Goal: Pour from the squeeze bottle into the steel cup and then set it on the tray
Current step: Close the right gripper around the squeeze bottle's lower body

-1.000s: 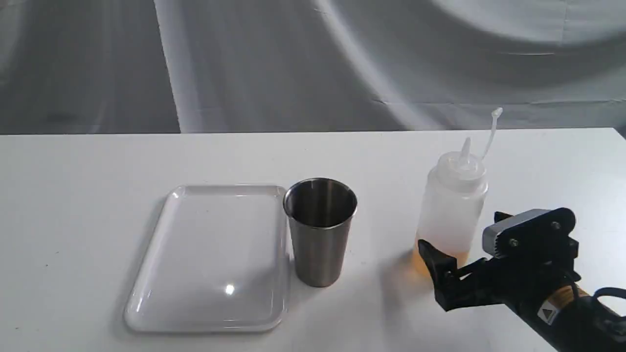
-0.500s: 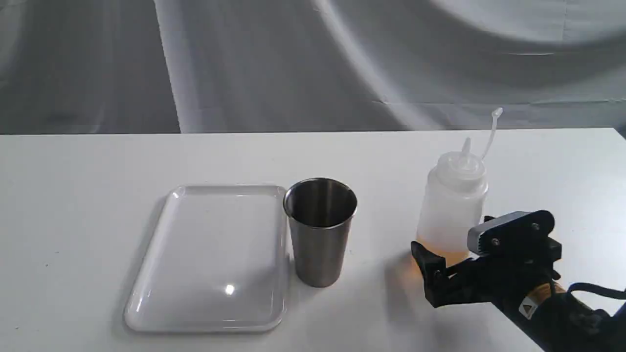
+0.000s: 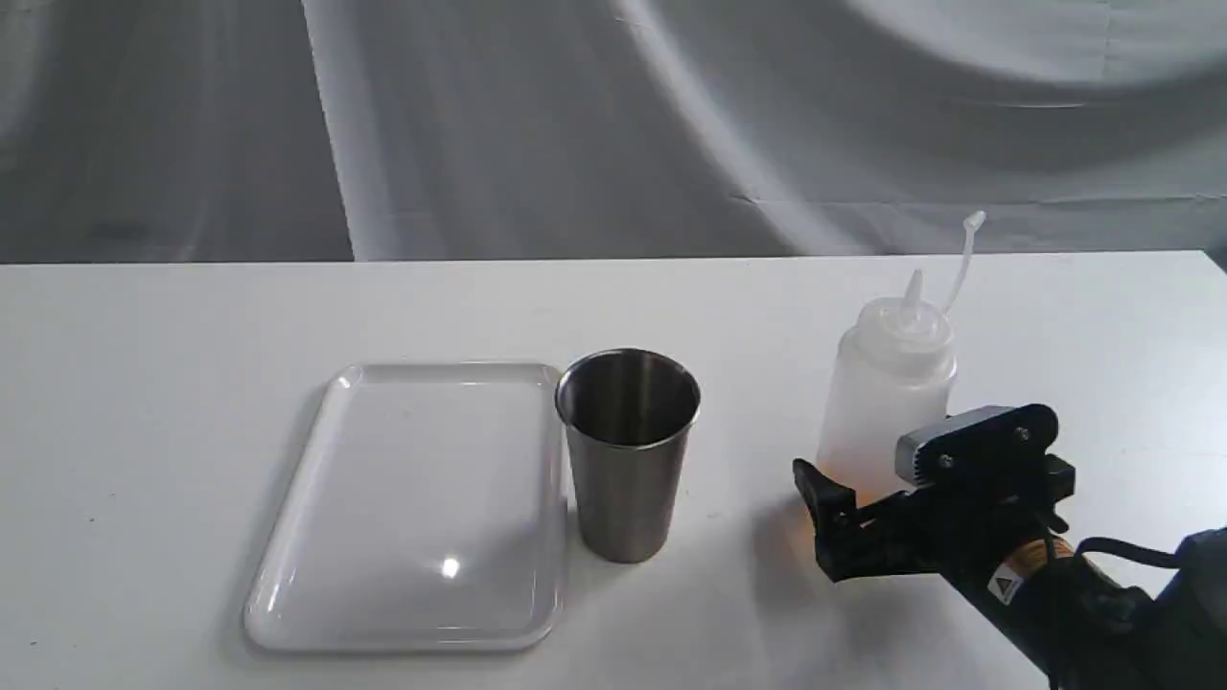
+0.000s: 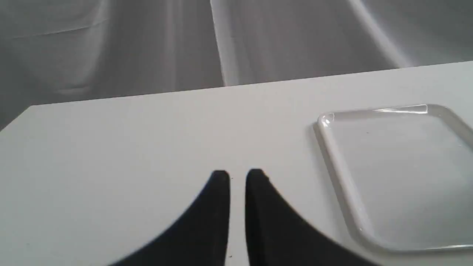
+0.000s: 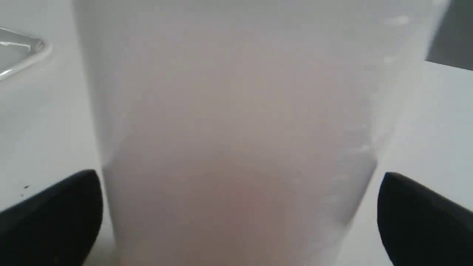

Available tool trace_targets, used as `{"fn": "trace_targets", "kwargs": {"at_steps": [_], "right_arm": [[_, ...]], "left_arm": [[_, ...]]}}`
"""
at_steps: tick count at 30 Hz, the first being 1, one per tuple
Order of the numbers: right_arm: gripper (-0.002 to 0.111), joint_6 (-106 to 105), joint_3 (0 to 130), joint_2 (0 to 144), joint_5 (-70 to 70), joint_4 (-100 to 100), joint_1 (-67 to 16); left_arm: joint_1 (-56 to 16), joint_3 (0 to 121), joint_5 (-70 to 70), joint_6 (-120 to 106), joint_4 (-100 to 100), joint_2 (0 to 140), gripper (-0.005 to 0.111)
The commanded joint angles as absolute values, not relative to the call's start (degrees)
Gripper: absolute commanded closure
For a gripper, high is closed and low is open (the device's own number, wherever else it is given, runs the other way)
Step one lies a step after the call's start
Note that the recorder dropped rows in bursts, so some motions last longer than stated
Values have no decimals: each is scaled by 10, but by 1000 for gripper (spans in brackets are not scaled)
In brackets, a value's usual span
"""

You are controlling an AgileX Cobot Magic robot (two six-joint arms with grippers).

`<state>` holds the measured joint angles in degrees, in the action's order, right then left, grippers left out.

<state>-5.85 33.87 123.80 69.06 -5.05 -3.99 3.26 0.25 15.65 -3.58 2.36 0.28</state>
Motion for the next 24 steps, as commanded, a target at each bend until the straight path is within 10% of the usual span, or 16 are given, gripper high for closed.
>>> {"fn": "trace_targets", "kwargs": {"at_steps": [1, 24], "right_arm": [[4, -59, 342, 1238, 700, -43, -39], [6, -56, 394, 1284, 700, -51, -39]], "left_arm": [[33, 0, 152, -35, 25, 0, 98], [33, 0, 152, -35, 25, 0, 98]]}}
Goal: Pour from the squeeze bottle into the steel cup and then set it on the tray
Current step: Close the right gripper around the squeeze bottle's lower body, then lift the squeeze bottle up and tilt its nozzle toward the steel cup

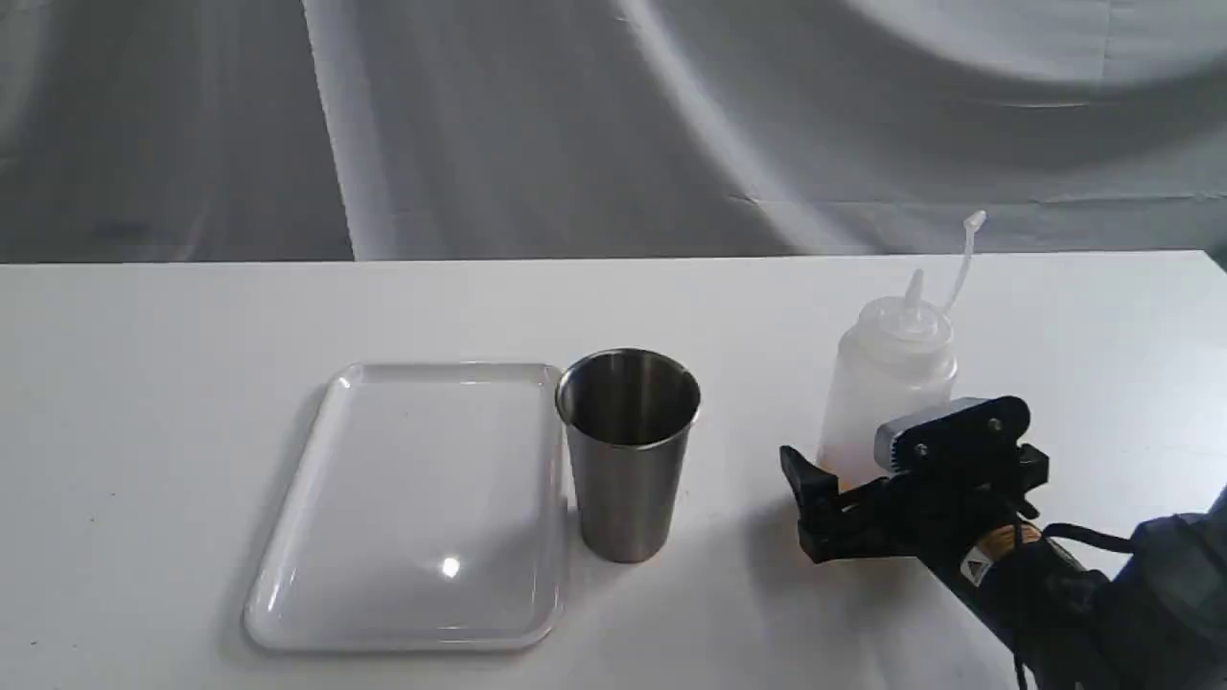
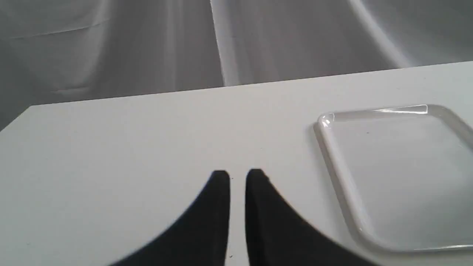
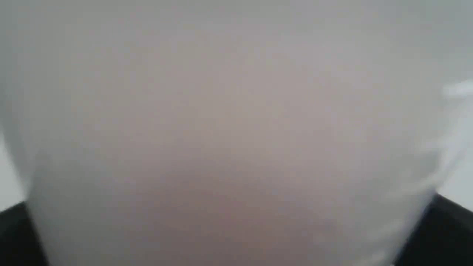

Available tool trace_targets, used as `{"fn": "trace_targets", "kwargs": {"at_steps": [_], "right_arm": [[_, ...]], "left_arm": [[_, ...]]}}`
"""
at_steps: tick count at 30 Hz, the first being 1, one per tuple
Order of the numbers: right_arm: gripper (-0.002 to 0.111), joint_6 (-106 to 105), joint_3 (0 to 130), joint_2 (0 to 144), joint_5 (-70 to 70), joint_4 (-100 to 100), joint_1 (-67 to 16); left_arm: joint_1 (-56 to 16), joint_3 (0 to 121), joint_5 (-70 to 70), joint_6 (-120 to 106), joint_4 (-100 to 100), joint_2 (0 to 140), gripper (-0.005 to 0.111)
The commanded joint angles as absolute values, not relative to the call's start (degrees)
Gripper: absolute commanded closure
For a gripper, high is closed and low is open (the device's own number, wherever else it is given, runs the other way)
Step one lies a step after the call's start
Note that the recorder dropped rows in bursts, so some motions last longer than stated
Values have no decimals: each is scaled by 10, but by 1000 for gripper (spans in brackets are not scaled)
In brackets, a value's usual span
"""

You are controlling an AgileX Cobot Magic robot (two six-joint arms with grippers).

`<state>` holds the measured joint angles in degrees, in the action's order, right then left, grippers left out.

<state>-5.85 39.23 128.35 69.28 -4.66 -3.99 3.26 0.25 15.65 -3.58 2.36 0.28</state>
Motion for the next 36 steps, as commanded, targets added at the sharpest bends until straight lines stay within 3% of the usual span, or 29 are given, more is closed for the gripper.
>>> {"fn": "trace_targets", "kwargs": {"at_steps": [1, 3, 11, 18, 36], "right_arm": [[9, -56, 394, 1284, 700, -49, -39], [15, -56, 394, 1284, 700, -47, -39], [63, -56, 394, 1284, 700, -51, -39], [90, -56, 393, 1282, 700, -86, -39], [92, -56, 348, 1064, 648, -136, -39]], "left_arm": [[33, 0, 152, -35, 25, 0, 98], [33, 0, 152, -35, 25, 0, 98], [33, 0, 152, -35, 25, 0, 98], [33, 0, 152, -35, 25, 0, 98], [33, 0, 152, -35, 25, 0, 98]]}}
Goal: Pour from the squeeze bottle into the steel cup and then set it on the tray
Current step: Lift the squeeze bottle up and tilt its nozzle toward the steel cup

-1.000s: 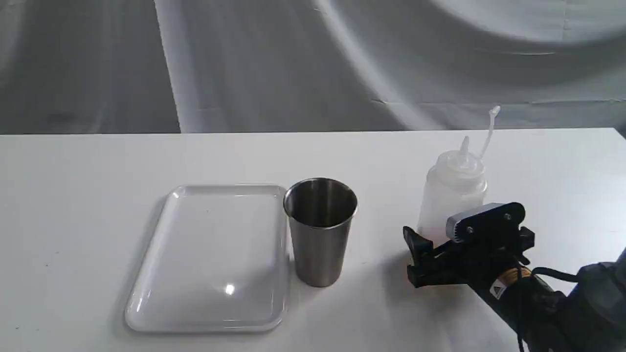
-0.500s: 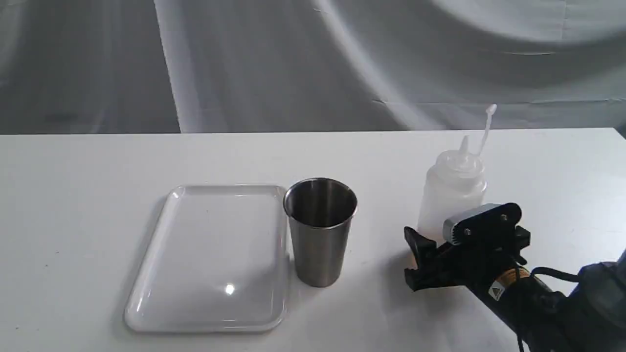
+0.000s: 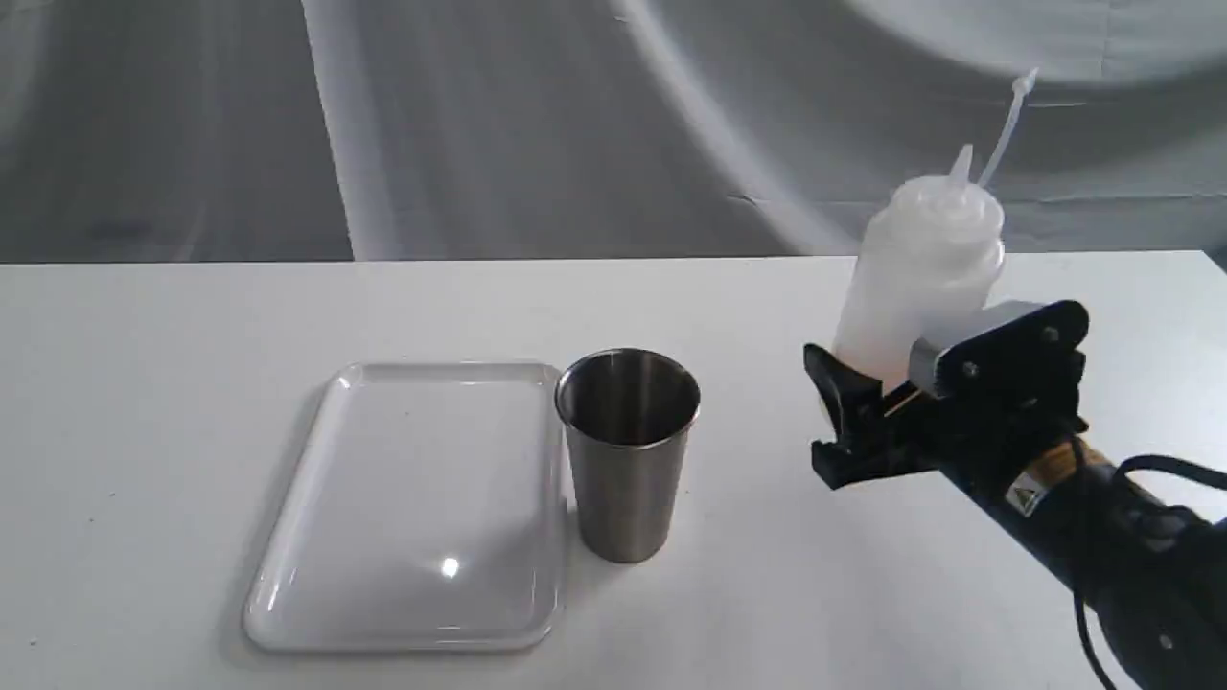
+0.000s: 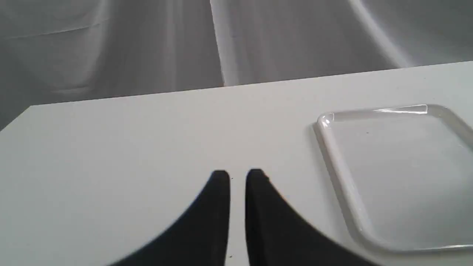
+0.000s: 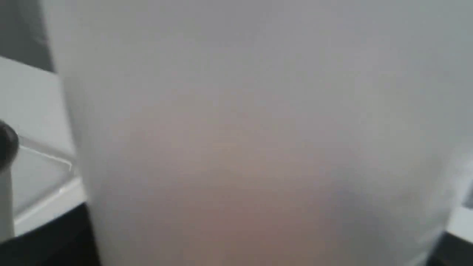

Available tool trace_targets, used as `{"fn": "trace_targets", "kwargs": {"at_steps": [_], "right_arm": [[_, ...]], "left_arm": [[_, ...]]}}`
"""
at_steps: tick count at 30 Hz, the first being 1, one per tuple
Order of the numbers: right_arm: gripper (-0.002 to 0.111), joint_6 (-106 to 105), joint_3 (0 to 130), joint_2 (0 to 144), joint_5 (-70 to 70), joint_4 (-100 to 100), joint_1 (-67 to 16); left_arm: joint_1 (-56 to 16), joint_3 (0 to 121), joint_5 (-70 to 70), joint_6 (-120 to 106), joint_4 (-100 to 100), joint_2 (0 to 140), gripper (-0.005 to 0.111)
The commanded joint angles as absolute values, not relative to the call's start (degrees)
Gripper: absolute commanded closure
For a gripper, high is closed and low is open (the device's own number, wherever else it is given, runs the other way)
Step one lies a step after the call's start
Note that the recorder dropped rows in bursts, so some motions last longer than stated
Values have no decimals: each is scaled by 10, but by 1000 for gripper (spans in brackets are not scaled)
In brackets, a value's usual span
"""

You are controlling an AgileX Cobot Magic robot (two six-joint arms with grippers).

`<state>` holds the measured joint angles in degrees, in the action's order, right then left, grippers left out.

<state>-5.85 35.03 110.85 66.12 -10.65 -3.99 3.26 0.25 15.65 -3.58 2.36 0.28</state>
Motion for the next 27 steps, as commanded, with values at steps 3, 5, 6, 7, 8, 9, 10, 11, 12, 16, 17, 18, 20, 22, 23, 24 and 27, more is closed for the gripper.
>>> {"fn": "trace_targets", "kwargs": {"at_steps": [3, 5, 6, 7, 8, 9, 10, 11, 12, 16, 17, 18, 20, 22, 23, 24, 27], "right_arm": [[92, -56, 348, 1015, 605, -142, -40], [92, -58, 348, 978, 570, -142, -40], [92, -60, 348, 962, 556, -142, -40], [92, -61, 348, 944, 539, -141, -40], [92, -61, 348, 925, 525, -138, -40], [92, -62, 348, 906, 508, -138, -40], [92, -64, 348, 892, 492, -138, -40], [92, -70, 348, 875, 477, -132, -40], [92, -85, 348, 861, 463, -126, -40], [92, -128, 348, 802, 401, -125, -40], [92, -137, 348, 789, 387, -125, -40], [92, -139, 348, 781, 378, -125, -40], [92, -139, 354, 762, 348, -116, -40], [92, -139, 372, 756, 287, -102, -40], [92, -139, 390, 754, 246, -101, -40], [92, -139, 399, 754, 228, -101, -40], [92, -134, 438, 754, 169, -117, -40]], "left_arm": [[33, 0, 152, -35, 25, 0, 98], [33, 0, 152, -35, 25, 0, 98], [33, 0, 152, -35, 25, 0, 98], [33, 0, 152, -35, 25, 0, 98], [33, 0, 152, -35, 25, 0, 98], [33, 0, 152, -35, 25, 0, 98], [33, 0, 152, -35, 25, 0, 98], [33, 0, 152, -35, 25, 0, 98], [33, 0, 152, -35, 25, 0, 98], [33, 0, 152, -35, 25, 0, 98], [33, 0, 152, -35, 25, 0, 98], [33, 0, 152, -35, 25, 0, 98], [33, 0, 152, -35, 25, 0, 98], [33, 0, 152, -35, 25, 0, 98], [33, 0, 152, -35, 25, 0, 98], [33, 0, 152, -35, 25, 0, 98], [33, 0, 152, -35, 25, 0, 98]]}}
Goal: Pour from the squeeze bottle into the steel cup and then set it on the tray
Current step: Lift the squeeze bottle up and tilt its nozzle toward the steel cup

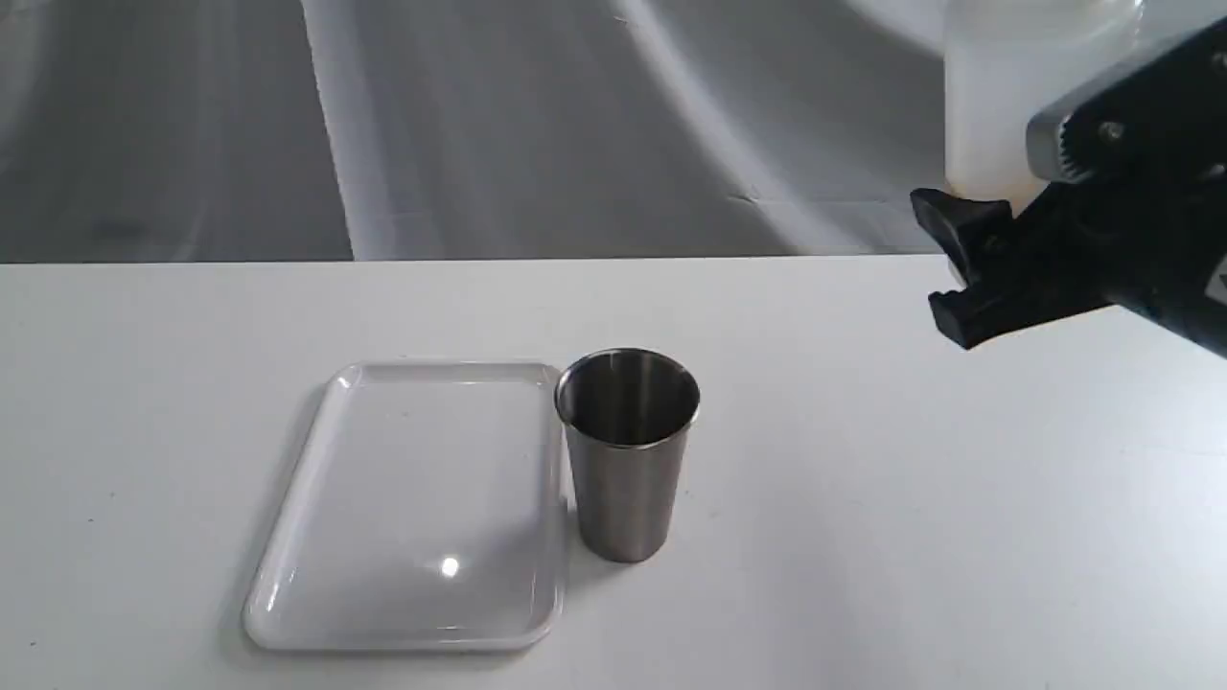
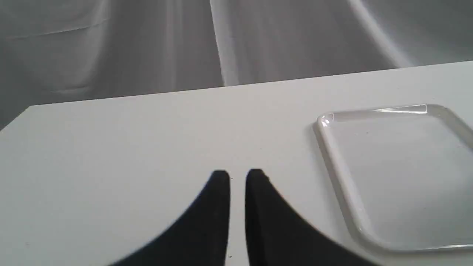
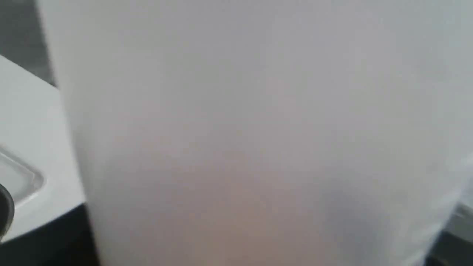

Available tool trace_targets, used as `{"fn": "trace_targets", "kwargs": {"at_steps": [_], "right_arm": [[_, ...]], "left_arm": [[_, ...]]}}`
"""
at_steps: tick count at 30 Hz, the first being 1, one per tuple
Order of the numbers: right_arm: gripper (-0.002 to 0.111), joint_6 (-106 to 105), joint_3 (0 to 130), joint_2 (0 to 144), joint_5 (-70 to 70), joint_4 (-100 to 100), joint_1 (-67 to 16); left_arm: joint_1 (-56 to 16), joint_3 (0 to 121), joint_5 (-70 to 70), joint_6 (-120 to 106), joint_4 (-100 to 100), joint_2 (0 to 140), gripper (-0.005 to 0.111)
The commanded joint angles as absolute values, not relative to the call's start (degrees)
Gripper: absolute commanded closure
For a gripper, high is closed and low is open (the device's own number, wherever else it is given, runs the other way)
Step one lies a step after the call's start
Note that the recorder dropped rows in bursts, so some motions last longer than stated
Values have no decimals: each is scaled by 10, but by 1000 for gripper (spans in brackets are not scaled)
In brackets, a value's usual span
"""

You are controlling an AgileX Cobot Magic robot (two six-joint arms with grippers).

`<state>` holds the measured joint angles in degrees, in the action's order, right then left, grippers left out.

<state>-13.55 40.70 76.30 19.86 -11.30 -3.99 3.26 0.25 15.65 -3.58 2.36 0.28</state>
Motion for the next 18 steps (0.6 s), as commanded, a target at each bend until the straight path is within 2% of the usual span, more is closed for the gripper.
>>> {"fn": "trace_targets", "kwargs": {"at_steps": [1, 18], "right_arm": [[92, -133, 446, 754, 161, -128, -40], [92, 295, 575, 807, -44, -644, -92]], "left_arm": [[33, 0, 152, -35, 25, 0, 98], [33, 0, 152, -35, 25, 0, 98]]}}
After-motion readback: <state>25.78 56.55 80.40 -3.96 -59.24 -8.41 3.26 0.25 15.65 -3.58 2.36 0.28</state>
